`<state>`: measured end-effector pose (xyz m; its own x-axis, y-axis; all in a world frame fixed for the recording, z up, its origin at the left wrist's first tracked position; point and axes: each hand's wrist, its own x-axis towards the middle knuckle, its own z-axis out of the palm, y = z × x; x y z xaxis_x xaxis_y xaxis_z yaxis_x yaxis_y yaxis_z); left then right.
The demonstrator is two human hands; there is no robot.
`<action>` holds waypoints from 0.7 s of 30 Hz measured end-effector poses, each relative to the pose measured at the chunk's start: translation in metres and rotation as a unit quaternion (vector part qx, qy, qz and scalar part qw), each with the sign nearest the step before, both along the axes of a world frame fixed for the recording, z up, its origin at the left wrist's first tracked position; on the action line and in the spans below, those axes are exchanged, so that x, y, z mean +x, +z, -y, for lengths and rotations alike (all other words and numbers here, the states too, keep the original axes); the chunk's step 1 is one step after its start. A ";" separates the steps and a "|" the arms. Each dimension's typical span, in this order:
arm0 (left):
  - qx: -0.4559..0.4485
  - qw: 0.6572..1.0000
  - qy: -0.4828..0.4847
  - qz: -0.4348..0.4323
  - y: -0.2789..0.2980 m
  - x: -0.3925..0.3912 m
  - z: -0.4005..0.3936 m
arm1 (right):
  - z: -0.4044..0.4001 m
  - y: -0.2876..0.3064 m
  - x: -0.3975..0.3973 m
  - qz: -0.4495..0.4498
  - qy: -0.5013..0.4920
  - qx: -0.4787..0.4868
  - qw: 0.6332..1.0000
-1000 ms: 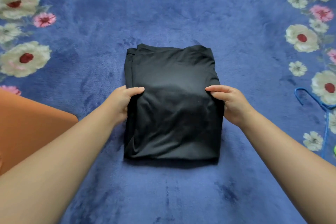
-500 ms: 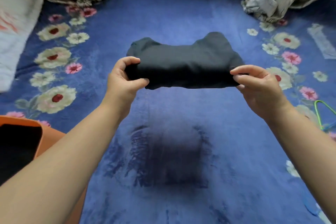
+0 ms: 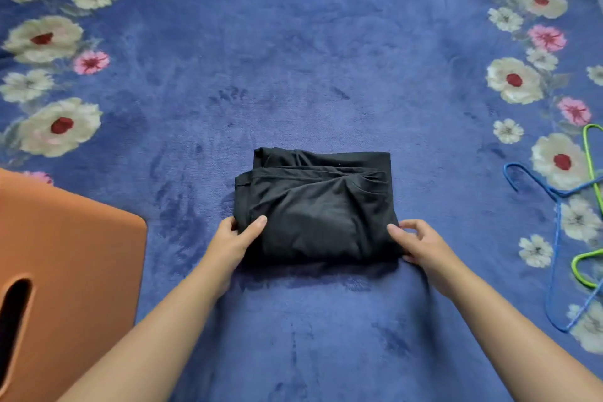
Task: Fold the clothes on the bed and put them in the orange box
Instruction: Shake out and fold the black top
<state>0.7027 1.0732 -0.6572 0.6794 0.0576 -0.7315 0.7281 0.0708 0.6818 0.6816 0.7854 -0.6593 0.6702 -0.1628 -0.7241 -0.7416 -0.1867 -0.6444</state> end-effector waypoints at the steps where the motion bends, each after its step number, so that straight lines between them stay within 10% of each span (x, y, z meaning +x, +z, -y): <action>1: -0.002 1.000 -0.002 0.002 0.002 0.008 -0.001 | -0.002 0.003 0.010 0.001 0.016 -0.018 1.000; 14: 0.035 0.978 0.060 0.194 0.019 0.053 0.019 | -0.020 0.006 0.070 0.209 -0.203 0.127 0.948; 21: 0.395 0.909 -0.101 0.082 -0.028 0.080 0.020 | -0.020 -0.036 0.093 0.121 0.017 -0.301 0.946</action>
